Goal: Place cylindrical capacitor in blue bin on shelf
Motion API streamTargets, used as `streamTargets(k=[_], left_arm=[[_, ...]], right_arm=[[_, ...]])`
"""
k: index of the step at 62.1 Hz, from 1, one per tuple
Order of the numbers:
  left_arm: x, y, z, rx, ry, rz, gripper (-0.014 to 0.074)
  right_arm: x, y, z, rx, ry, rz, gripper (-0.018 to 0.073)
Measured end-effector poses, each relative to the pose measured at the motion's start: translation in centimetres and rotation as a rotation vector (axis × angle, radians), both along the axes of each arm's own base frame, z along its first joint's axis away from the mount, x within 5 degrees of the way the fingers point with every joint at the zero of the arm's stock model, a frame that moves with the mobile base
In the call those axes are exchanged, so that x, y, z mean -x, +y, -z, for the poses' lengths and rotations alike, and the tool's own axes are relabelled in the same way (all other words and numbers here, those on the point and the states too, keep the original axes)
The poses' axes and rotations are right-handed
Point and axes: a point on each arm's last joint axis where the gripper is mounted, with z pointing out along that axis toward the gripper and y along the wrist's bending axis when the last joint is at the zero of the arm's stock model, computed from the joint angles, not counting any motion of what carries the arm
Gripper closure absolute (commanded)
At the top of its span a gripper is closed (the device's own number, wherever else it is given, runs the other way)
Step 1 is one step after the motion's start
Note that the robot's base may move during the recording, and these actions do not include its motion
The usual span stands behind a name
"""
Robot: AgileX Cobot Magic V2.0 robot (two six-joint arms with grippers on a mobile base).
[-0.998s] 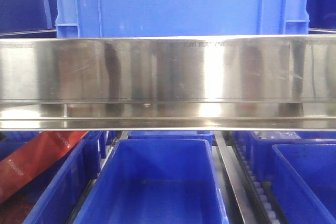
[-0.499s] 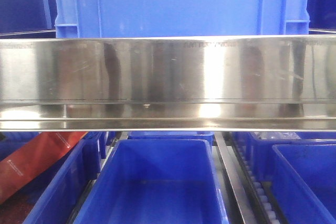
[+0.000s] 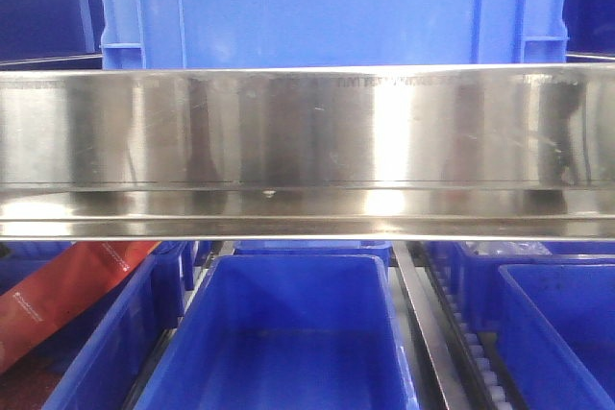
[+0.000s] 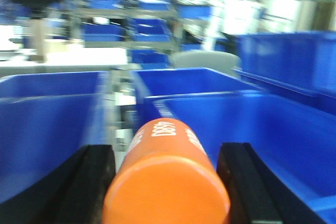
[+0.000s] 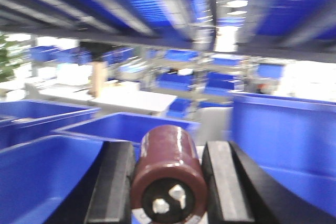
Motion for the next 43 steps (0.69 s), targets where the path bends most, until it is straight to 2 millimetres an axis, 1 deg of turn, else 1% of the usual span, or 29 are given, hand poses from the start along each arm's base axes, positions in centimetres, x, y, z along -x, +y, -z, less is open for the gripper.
streamTargets(k=[4,9,18,25,29,39,43], left_arm=[[-1.4,-1.5,-0.5,-0.007,0.005,0.050,0.0708],[-3.1,-3.4,-1.0,-0.009,0.002,0.099,0.0708],[-6.0,-6.7,-1.1,-0.012,0.006,0.164,0.0708],[-8.3,-9.5,-0.2,-0.021,0.024,0.205,0.0708],[-9.5,-11.0,0.7,-0.033,0.046,0.225,0.0708],[-11.5,-13.6,2.7,-0.060,0.095,0.254,0.0708],[-12.0,-14.2,3.5,-0.073,0.113,0.261,0.0687]], right_arm=[[-1.4,1.1,-0.4,0.004,0.014,-0.040,0.0724],[-3.5,2.6,0.0,0.018,0.057,-0.077,0.0724],[-6.2,5.0,1.0,0.040,0.114,-0.135,0.0724],[-7.7,6.8,2.3,0.053,0.140,-0.174,0.0724],[-8.6,7.6,3.1,0.061,0.159,-0.189,0.0724],[-10.1,8.5,4.8,0.081,0.211,-0.195,0.0724],[-10.6,8.7,5.3,0.088,0.228,-0.195,0.0711]])
